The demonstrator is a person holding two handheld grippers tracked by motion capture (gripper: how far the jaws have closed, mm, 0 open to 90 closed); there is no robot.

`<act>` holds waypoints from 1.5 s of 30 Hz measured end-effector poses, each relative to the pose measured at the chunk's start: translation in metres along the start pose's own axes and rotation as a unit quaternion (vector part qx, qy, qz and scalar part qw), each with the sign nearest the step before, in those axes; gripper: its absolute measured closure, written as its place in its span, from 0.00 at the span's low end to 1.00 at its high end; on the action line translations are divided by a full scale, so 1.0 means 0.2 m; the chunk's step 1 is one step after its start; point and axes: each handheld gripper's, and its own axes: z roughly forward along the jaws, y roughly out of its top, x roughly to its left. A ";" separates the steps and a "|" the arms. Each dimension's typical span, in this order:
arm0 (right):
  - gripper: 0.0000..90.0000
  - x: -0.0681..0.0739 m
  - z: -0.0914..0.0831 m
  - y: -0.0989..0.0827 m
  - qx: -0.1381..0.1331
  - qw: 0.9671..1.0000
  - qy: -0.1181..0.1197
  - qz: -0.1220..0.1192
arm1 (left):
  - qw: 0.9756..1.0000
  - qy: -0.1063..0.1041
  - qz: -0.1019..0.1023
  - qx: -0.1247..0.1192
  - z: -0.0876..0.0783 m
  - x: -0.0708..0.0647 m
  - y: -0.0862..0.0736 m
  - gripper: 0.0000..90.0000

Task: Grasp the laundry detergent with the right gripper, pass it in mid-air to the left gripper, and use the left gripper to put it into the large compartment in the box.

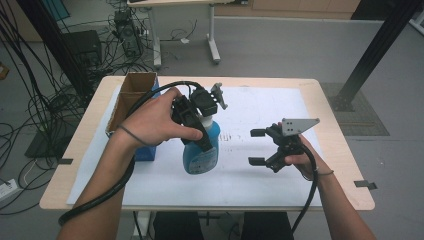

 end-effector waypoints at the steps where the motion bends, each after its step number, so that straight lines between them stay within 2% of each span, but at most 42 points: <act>1: 0.03 0.00 -0.02 -0.01 0.001 1.000 -0.006 0.002 | 1.000 0.000 0.000 0.000 0.00 0.00 0.00 0.41; 11: 0.03 -0.04 -0.17 -0.08 -0.007 0.999 -0.047 0.021 | 1.000 0.003 -0.008 -0.002 -0.01 0.01 -0.01 0.41; 16: 0.03 -0.04 -0.18 -0.10 -0.005 0.998 -0.052 0.024 | 1.000 0.005 -0.024 -0.001 -0.03 0.02 0.00 0.41; 20: 0.03 -0.05 -0.19 -0.10 -0.008 0.998 -0.054 0.028 | 0.999 0.015 -0.037 -0.003 -0.06 0.03 0.02 0.41; 23: 0.03 -0.06 -0.18 -0.10 -0.009 0.998 -0.053 0.027 | 0.998 0.021 -0.050 -0.009 -0.13 0.04 0.04 0.41; 24: 0.03 -0.06 -0.18 -0.10 -0.009 0.998 -0.053 0.027 | 0.998 0.021 -0.050 -0.009 -0.13 0.04 0.04 0.41; 29: 0.03 -0.06 -0.17 -0.10 -0.010 0.998 -0.052 0.025 | 0.996 0.030 -0.077 -0.023 -0.25 0.07 0.08 0.41; 40: 0.03 -0.06 -0.16 -0.07 -0.019 0.998 -0.057 0.020 | 0.994 0.045 -0.099 -0.023 -0.43 0.12 0.19 0.41; 43: 0.03 -0.06 -0.15 -0.06 -0.018 0.998 -0.057 0.017 | 0.992 0.050 -0.111 -0.031 -0.49 0.15 0.22 0.41; 45: 0.03 -0.06 -0.15 -0.05 -0.019 0.998 -0.057 0.018 | 0.990 0.056 -0.124 -0.037 -0.53 0.17 0.23 0.41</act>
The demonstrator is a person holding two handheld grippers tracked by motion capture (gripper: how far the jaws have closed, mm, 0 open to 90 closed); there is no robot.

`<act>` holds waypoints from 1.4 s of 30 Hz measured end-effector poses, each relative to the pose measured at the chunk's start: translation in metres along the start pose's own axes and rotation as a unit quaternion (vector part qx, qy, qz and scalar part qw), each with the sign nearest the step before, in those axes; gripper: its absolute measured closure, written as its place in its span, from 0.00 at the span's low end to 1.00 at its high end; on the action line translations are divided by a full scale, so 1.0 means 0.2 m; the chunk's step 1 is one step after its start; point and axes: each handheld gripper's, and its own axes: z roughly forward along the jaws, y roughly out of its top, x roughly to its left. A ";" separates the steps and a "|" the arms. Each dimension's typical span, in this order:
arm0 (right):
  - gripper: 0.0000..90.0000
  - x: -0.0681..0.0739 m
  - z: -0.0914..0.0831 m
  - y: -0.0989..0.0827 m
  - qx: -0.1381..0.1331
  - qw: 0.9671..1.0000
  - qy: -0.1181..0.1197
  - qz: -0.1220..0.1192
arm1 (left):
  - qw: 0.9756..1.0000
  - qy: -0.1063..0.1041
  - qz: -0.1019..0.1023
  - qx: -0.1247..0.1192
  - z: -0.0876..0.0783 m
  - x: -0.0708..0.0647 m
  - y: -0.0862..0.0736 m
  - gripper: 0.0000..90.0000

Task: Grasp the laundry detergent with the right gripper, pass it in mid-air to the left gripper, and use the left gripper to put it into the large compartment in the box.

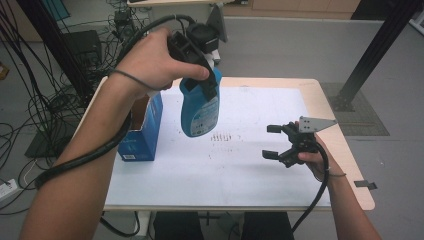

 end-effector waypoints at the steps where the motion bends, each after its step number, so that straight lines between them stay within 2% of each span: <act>1: 0.03 0.00 0.00 0.00 0.000 1.000 0.001 0.000 | 1.000 0.002 -0.003 -0.002 -0.01 0.01 0.01 0.41; 7: 0.03 0.00 0.01 0.01 -0.001 1.000 0.001 -0.001 | 1.000 0.005 -0.023 -0.005 -0.08 0.07 0.05 0.41; 10: 0.03 0.00 0.01 0.01 -0.001 1.000 0.002 -0.002 | 0.999 0.020 -0.037 -0.008 -0.12 0.11 0.07 0.41; 14: 0.03 0.00 0.02 0.02 -0.002 1.000 0.002 -0.002 | 0.998 0.027 -0.050 -0.009 -0.15 0.14 0.07 0.41; 19: 0.03 0.01 0.02 0.02 -0.002 1.000 0.003 -0.003 | 0.995 0.036 -0.094 -0.014 -0.17 0.24 0.04 0.41; 23: 0.03 0.01 0.02 0.02 -0.001 1.000 0.003 -0.004 | 0.992 0.042 -0.115 -0.007 -0.16 0.32 0.01 0.41; 24: 0.03 0.01 0.02 0.02 -0.001 1.000 0.003 -0.004 | 0.992 0.042 -0.115 -0.007 -0.16 0.32 0.01 0.41; 26: 0.03 0.01 0.03 0.02 -0.001 1.000 0.004 -0.005 | 0.991 0.044 -0.127 -0.007 -0.16 0.36 0.00 0.41; 28: 0.03 0.01 0.03 0.03 -0.001 1.000 0.006 -0.004 | 0.988 0.047 -0.145 -0.007 -0.15 0.41 -0.03 0.41; 29: 0.03 0.01 0.03 0.03 -0.001 1.000 0.006 -0.004 | 0.988 0.047 -0.145 -0.007 -0.15 0.41 -0.03 0.41; 30: 0.03 0.01 0.04 0.02 -0.001 1.000 0.006 -0.004 | 0.987 0.049 -0.151 -0.009 -0.15 0.43 -0.04 0.41; 31: 0.03 0.01 0.04 0.02 0.000 1.000 0.008 -0.004 | 0.985 0.052 -0.164 -0.010 -0.14 0.46 -0.06 0.41; 32: 0.03 0.01 0.05 0.02 0.001 1.000 0.008 -0.004 | 0.985 0.052 -0.164 -0.010 -0.14 0.46 -0.06 0.41; 34: 0.03 0.01 0.05 0.03 0.001 1.000 0.009 -0.005 | 0.982 0.057 -0.181 -0.010 -0.13 0.51 -0.09 0.42; 36: 0.03 0.01 0.06 0.03 0.002 1.000 0.009 -0.004 | 0.981 0.058 -0.183 -0.008 -0.13 0.52 -0.10 0.41; 37: 0.03 0.01 0.06 0.02 0.002 1.000 0.010 -0.004 | 0.978 0.059 -0.201 -0.013 -0.12 0.56 -0.12 0.41; 38: 0.03 0.01 0.06 0.02 0.003 1.000 0.010 -0.003 | 0.977 0.059 -0.203 -0.013 -0.12 0.57 -0.13 0.41; 41: 0.03 0.01 0.06 0.02 0.004 1.000 0.010 -0.002 | 0.973 0.060 -0.223 -0.010 -0.11 0.62 -0.17 0.41; 42: 0.03 0.01 0.06 0.02 0.004 1.000 0.010 -0.002 | 0.973 0.060 -0.223 -0.010 -0.11 0.62 -0.17 0.41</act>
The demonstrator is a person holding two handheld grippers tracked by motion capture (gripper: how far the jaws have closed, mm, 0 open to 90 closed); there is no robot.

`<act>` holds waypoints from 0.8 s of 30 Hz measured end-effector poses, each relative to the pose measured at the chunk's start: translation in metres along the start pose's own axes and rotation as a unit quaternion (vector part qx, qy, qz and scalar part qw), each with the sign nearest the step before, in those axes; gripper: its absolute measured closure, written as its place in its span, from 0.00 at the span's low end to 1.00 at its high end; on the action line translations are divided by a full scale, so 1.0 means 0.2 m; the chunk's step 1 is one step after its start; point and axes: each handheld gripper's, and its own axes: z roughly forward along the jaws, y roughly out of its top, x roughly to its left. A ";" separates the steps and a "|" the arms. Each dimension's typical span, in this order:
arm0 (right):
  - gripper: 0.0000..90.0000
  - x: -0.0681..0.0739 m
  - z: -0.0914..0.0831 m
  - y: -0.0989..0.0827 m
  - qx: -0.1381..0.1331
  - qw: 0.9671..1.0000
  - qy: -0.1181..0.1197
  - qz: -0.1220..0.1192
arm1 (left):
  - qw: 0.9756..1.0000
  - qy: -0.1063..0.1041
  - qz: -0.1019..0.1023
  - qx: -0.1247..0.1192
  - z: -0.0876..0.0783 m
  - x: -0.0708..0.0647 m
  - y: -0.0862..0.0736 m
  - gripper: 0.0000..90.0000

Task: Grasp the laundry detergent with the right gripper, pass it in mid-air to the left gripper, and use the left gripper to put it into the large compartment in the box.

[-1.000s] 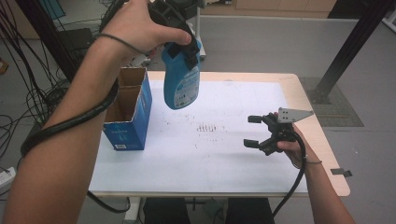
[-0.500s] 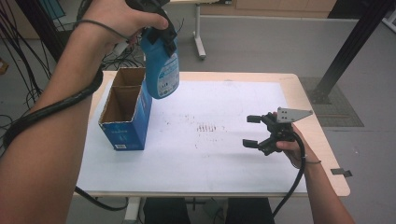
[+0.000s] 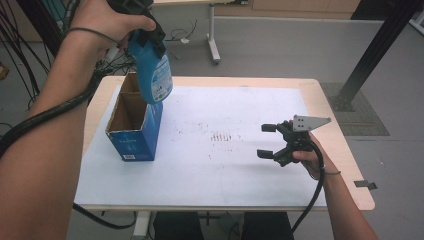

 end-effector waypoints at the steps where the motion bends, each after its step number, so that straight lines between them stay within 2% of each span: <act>1: 0.03 0.00 0.00 0.00 -0.001 1.000 0.000 0.001 | 1.000 0.005 -0.014 -0.001 0.01 0.03 -0.01 0.41; 5: 0.03 0.00 0.00 0.00 0.000 1.000 0.000 0.001 | 0.999 0.017 -0.028 0.001 0.02 0.06 -0.02 0.41; 8: 0.03 0.00 0.00 0.00 0.000 1.000 0.000 0.002 | 0.998 0.030 -0.046 0.004 0.05 0.11 -0.03 0.41; 15: 0.03 -0.01 -0.01 -0.01 0.000 1.000 -0.003 0.002 | 0.996 0.039 -0.074 0.007 0.08 0.19 -0.05 0.41; 19: 0.03 -0.01 -0.01 -0.01 -0.001 1.000 -0.004 0.003 | 0.994 0.043 -0.098 0.008 0.11 0.25 -0.06 0.41; 24: 0.03 -0.01 -0.01 -0.01 0.000 1.000 -0.004 0.003 | 0.993 0.051 -0.109 0.011 0.14 0.28 -0.07 0.41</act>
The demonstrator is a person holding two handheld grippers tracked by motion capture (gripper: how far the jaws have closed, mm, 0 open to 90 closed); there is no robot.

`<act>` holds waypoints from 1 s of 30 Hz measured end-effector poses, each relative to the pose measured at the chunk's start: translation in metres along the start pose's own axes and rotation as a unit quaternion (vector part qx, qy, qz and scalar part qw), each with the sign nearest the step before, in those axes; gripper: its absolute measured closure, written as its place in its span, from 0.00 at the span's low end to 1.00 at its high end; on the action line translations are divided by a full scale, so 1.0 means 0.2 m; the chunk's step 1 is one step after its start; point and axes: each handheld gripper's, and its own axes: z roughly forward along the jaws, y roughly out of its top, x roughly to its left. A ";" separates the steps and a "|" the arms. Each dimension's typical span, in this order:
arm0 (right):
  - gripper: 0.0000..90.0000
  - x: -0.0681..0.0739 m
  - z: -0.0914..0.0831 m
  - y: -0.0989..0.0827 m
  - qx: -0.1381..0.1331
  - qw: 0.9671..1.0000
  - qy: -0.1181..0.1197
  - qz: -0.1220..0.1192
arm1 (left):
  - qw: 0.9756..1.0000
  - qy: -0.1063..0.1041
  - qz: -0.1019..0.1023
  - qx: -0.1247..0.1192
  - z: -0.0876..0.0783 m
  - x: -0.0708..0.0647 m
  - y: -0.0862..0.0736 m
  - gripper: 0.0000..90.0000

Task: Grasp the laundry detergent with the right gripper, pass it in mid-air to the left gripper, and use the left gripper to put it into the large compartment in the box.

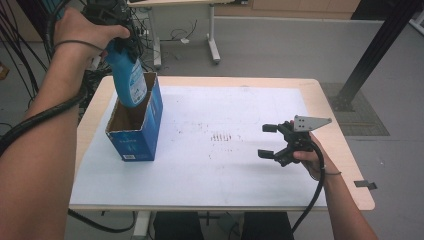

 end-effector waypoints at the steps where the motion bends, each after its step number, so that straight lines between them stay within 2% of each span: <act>1: 0.03 0.00 0.00 0.00 0.000 1.000 0.000 0.000 | 1.000 0.000 0.000 0.000 0.00 0.00 0.00 0.41; 8: 0.03 0.00 0.00 0.00 -0.001 1.000 -0.001 0.001 | 0.999 0.002 -0.031 0.013 0.08 0.06 -0.01 0.41; 21: 0.03 0.00 0.01 -0.01 -0.002 1.000 0.000 0.003 | 0.999 -0.001 -0.043 0.029 0.17 0.09 -0.03 0.41; 30: 0.03 0.00 0.00 -0.01 -0.004 1.000 -0.001 0.004 | 0.997 -0.009 -0.051 0.049 0.27 0.12 -0.05 0.41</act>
